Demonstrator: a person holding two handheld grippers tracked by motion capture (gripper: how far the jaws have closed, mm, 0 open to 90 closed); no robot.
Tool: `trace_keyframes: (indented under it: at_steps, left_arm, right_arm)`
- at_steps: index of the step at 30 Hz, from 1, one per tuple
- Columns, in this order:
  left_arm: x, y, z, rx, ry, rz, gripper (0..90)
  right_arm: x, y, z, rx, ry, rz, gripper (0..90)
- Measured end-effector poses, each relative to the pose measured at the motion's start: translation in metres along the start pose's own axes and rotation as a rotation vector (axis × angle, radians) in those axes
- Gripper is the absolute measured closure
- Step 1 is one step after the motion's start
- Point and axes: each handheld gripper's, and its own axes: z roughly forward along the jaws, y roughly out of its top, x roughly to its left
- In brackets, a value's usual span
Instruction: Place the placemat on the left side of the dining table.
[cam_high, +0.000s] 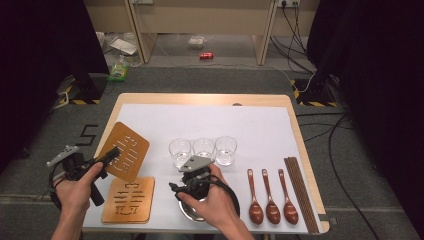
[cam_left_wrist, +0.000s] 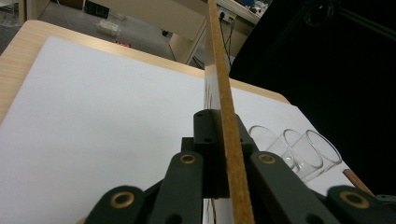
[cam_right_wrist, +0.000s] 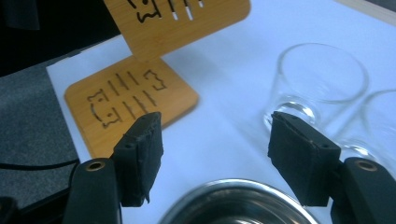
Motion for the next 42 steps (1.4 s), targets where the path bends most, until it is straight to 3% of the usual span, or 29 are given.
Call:
trace_keyframes:
  at_steps: [4, 6, 12, 23, 30, 35, 42]
  left_arm:
    - [0.001, 0.001, 0.006, 0.002, 0.004, -0.003, 86.2]
    - [0.001, 0.002, 0.009, -0.002, 0.003, -0.004, 86.2]
    - [0.003, 0.006, 0.020, -0.004, 0.011, -0.007, 86.2]
    - [0.008, 0.023, 0.042, -0.009, 0.061, -0.016, 86.2]
    - [0.012, 0.025, 0.054, -0.004, 0.100, -0.027, 86.2]
    - [0.012, 0.025, 0.061, -0.003, 0.116, -0.024, 86.2]
    - [0.014, 0.023, 0.069, 0.000, 0.137, -0.028, 86.2]
  right_arm:
    - [-0.012, -0.003, -0.010, -0.007, -0.021, 0.012, 35.5]
    - [-0.025, -0.006, -0.021, -0.010, -0.046, 0.021, 35.6]
    - [-0.048, -0.002, -0.035, -0.029, -0.078, 0.020, 35.8]
    - [-0.067, 0.021, -0.044, -0.069, -0.070, -0.016, 36.0]
    - [-0.083, 0.025, -0.047, -0.060, -0.083, -0.044, 36.1]
    - [-0.092, 0.012, -0.052, -0.048, -0.095, -0.052, 36.2]
    - [-0.094, -0.020, -0.065, -0.084, -0.096, 0.012, 36.5]
